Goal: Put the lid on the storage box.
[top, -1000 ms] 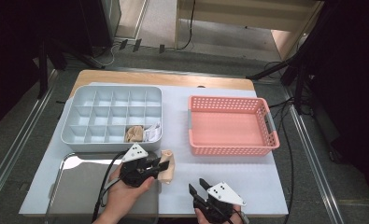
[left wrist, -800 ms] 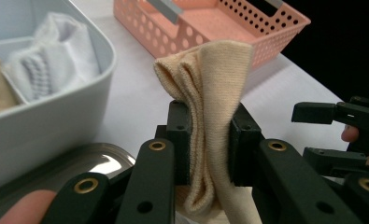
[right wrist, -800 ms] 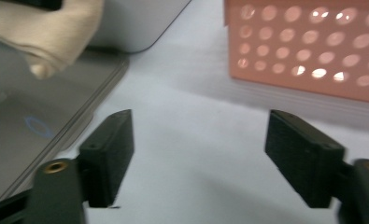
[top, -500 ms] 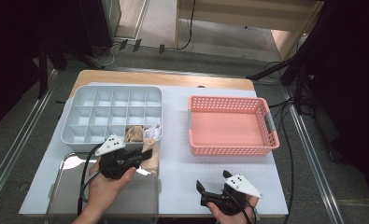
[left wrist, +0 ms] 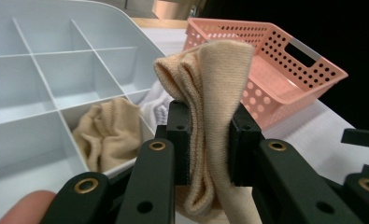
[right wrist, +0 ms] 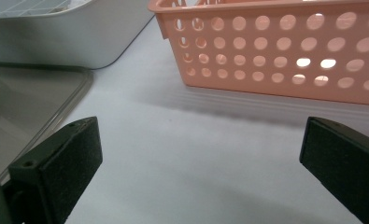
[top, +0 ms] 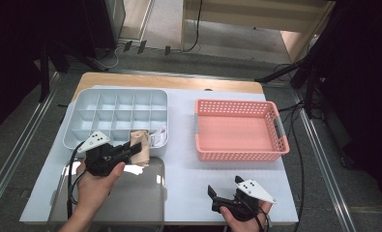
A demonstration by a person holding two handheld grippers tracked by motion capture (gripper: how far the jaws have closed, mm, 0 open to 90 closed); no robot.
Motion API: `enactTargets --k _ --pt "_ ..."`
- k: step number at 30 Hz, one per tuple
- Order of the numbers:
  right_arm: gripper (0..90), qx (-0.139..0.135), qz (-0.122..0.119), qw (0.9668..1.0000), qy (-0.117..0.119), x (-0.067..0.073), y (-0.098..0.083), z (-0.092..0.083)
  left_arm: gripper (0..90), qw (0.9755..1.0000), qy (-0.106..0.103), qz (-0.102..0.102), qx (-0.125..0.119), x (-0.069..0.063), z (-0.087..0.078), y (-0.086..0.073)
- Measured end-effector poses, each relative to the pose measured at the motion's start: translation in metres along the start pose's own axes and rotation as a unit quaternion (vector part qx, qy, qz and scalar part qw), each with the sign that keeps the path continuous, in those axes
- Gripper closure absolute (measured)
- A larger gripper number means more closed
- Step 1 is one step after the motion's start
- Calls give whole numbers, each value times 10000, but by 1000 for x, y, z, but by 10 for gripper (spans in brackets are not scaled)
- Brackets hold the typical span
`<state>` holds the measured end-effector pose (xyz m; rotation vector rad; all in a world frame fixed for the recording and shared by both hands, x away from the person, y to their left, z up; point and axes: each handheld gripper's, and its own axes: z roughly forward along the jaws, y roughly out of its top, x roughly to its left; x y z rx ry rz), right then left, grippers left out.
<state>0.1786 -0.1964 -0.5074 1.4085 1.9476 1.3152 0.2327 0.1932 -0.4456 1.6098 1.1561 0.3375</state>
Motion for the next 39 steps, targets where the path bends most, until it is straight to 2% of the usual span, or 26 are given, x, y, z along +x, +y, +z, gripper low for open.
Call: enactTargets --k 6,13,16,21,24,30,32,35,37,39 --pt "0 39 0 10000 11 0 -2 1 754 9993 253 -151 -245 18 -9 6" --pt "0 69 27 10000 11 0 -2 1 754 9977 508 -249 -373 36 -13 10" --pt "0 80 31 10000 21 0 -3 0 754 9965 675 -234 -443 43 -12 11" --pt "0 70 20 10000 62 1 -4 -2 755 9942 878 -348 -515 60 -4 12" --pt "0 82 44 9999 42 2 -5 -3 754 9926 1060 -289 -513 66 1 12" --pt "0 72 80 9999 28 -1 -6 -4 752 9920 1239 -165 -195 72 15 4" --pt "0 76 78 9999 26 -1 -6 -4 750 9902 1389 -44 -121 71 18 2" --pt "0 107 66 9999 23 0 -6 -4 736 9897 1421 -21 174 71 22 0" --pt "0 109 46 9999 21 0 -6 -3 708 9904 1340 19 347 70 25 -1" --pt "0 108 25 9999 9 0 -6 -3 619 9904 1317 -13 411 68 26 -1"
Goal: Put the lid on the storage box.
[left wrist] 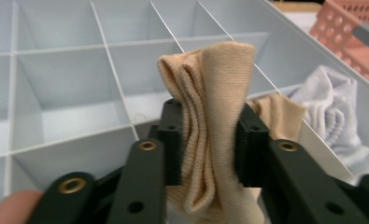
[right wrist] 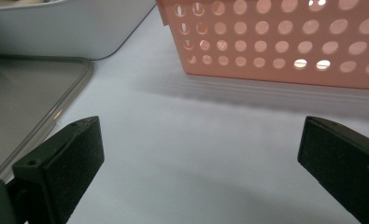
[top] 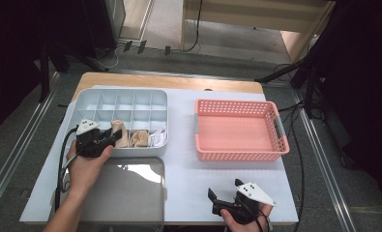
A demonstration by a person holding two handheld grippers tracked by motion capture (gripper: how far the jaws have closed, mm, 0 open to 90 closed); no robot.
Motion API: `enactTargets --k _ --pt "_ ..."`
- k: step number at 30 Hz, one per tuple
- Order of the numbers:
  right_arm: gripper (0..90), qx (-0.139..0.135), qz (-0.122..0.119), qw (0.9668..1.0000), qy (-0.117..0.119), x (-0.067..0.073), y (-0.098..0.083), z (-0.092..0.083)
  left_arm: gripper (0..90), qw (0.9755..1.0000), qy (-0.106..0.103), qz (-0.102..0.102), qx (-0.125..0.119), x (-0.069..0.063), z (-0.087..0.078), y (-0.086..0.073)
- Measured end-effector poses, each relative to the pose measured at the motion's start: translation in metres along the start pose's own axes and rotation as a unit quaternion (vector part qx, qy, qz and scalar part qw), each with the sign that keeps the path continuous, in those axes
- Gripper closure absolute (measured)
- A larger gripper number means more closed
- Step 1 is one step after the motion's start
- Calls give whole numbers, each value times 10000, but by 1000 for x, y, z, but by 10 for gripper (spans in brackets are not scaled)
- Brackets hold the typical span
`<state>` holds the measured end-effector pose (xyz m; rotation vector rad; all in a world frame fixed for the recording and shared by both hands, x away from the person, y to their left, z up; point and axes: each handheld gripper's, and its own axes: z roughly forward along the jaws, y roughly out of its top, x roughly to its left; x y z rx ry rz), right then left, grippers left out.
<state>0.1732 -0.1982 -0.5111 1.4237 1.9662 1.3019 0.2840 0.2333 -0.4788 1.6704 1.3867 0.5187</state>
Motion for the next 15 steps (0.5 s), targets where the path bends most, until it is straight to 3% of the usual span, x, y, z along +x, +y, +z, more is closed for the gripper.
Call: enactTargets --k 4,6,7,11,15 --pt "0 12 11 10000 -10 1 0 -1 420 9996 75 -231 -135 1 -4 4" --pt "0 16 24 10000 -8 1 0 -1 404 9994 39 -253 -213 0 -5 6" --pt "0 16 24 10000 -11 1 0 -1 437 9995 17 -216 -210 0 -5 7" --pt "0 38 5 10000 -6 1 -1 0 739 9995 -167 -255 -1 1 0 4" --pt "0 43 -14 10000 9 3 -1 1 816 9990 -275 -358 12 3 2 2"
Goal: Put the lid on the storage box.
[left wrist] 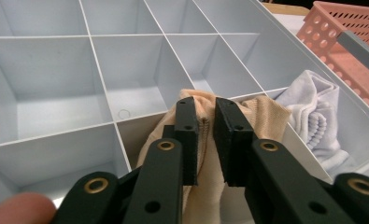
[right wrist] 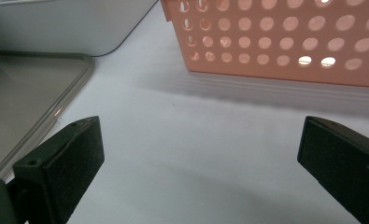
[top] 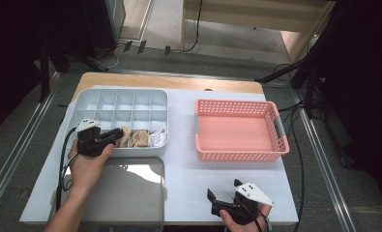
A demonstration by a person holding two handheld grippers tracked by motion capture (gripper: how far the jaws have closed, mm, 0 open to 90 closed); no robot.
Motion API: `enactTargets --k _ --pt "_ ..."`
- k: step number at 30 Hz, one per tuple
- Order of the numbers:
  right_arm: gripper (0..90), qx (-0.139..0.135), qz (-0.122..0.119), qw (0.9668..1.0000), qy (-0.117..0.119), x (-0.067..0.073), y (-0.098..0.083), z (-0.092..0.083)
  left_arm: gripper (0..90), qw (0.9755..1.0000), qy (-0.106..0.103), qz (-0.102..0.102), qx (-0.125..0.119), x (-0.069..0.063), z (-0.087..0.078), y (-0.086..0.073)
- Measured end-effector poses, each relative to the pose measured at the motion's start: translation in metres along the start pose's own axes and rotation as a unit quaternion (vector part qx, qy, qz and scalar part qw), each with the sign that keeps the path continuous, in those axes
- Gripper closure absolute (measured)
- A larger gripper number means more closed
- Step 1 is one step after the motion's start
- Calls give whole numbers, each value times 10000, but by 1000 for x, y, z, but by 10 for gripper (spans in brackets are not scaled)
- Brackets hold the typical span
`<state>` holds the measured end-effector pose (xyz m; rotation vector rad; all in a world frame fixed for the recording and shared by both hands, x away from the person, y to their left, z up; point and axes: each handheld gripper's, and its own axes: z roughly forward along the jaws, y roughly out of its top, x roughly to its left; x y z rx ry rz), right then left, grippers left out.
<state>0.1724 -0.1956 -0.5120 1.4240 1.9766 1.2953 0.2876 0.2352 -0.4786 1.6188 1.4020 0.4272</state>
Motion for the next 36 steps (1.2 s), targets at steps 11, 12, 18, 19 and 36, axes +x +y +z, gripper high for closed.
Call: enactTargets --k 11,12,18,19,36 --pt "33 32 -103 9999 49 11 0 6 379 9987 10 -70 -507 -2 -35 -5" --pt "36 40 -112 9999 64 13 1 7 342 9986 13 -61 -534 -1 -38 -6" --pt "58 77 -188 9997 116 26 1 13 141 9965 -107 -108 -818 3 -63 -10" --pt "67 96 -190 9997 110 28 1 14 135 9960 -122 -111 -878 4 -68 -12" --pt "141 407 -464 9981 -59 64 -5 38 72 9953 436 -409 -768 49 -127 -80"
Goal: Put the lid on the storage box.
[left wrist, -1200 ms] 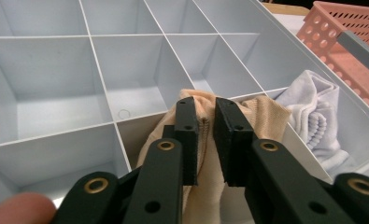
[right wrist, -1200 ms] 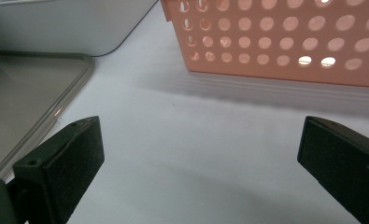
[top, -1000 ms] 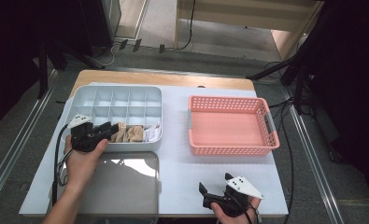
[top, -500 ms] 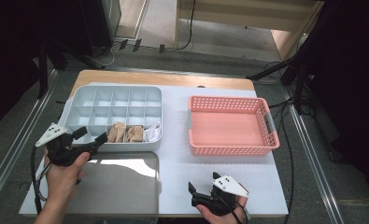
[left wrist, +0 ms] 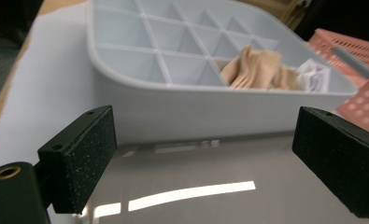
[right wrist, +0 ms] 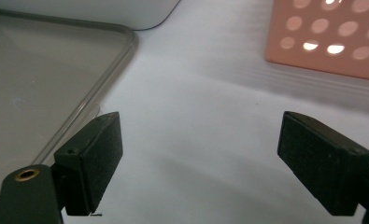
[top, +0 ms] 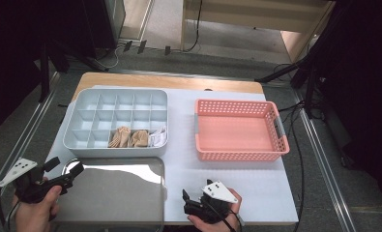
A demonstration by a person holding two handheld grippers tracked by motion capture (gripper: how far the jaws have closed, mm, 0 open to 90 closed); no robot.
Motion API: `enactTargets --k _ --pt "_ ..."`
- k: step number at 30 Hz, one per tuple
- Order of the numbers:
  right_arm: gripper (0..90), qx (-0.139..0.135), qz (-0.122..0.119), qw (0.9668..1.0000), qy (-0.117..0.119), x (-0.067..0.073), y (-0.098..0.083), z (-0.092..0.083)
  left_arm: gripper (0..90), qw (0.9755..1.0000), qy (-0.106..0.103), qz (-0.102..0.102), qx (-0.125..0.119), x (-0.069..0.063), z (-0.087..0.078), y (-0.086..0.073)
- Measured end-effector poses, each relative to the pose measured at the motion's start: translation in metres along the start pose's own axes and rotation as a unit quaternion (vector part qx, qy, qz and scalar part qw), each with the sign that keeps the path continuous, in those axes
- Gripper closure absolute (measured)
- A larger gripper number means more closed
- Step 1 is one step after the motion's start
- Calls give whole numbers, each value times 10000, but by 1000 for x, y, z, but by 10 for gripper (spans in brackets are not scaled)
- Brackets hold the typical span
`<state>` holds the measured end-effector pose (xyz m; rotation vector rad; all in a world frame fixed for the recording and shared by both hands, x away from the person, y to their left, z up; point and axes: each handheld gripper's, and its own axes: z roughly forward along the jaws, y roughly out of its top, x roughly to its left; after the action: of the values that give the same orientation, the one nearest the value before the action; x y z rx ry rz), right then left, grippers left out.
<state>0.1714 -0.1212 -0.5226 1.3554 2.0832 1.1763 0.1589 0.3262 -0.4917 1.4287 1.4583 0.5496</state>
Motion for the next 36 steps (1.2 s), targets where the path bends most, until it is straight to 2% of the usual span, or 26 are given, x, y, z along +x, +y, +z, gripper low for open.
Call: enactTargets --k 6,12,15,19,25,30,33,36 --pt "156 26 -36 10000 38 11 0 6 72 9998 186 -67 89 13 -15 -14" --pt "176 19 -12 9998 205 18 0 9 77 9995 280 -71 162 18 -26 -29" --pt "204 -3 -82 9996 276 24 0 10 81 9993 228 -91 276 16 -32 -37" --pt "257 -41 -144 9989 452 33 1 12 81 9979 300 136 552 11 -36 -48" --pt "304 -16 -74 9976 694 47 2 17 81 9971 316 98 679 13 -35 -58" --pt "347 93 102 9963 846 54 -1 22 81 9962 289 207 797 5 -37 -64" --pt "355 139 33 9958 901 59 -3 24 93 9956 312 286 831 3 -37 -69" --pt "361 213 85 9954 930 62 -6 27 139 9952 325 358 846 2 -39 -70"
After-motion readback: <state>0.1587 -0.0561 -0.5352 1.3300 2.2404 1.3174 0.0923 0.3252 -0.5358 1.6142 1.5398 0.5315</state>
